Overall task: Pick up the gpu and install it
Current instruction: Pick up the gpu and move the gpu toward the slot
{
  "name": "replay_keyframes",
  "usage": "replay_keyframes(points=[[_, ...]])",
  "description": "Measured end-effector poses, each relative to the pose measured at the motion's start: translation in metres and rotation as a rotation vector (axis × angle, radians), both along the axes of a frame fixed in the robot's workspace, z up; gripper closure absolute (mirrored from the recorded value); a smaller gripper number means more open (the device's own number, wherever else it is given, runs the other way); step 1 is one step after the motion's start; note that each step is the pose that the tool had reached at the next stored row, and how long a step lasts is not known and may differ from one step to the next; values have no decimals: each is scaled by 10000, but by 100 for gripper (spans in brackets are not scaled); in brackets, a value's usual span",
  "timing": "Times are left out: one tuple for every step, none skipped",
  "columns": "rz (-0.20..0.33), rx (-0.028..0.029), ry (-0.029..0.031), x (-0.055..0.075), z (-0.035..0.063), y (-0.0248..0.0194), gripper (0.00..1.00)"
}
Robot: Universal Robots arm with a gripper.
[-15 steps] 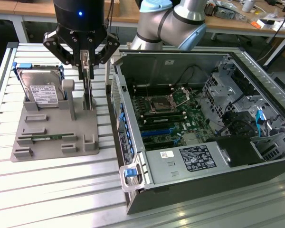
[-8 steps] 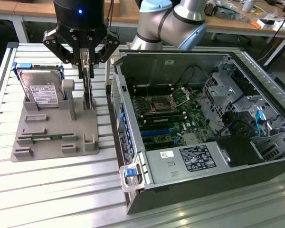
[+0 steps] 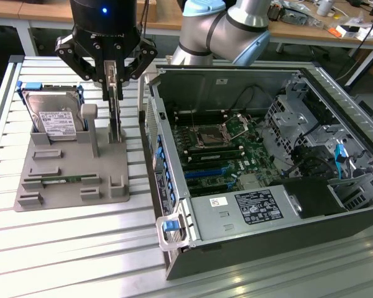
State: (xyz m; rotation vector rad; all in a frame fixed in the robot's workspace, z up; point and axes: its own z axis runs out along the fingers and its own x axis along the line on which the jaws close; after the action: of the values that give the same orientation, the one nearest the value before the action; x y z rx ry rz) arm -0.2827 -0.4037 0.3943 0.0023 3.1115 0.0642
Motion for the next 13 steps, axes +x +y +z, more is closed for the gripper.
replay_keyframes(points=[[0, 0, 0, 0, 5, 0, 73], [0, 1, -1, 0, 16, 0, 73], [0, 1, -1, 0, 24, 0, 73], [0, 1, 0, 0, 30, 0, 73], [0, 1, 0, 0, 34, 0, 73], [0, 1, 0, 0, 38, 0, 73], [0, 0, 0, 0, 45, 0, 73], [0, 1, 0, 0, 51, 0, 73], [0, 0, 0, 0, 58, 0, 73], [0, 0, 0, 0, 63, 0, 73], [0, 1, 0, 0, 69, 0, 73], [0, 0, 0, 0, 72, 0, 73], [0, 1, -1, 0, 75, 0, 73]])
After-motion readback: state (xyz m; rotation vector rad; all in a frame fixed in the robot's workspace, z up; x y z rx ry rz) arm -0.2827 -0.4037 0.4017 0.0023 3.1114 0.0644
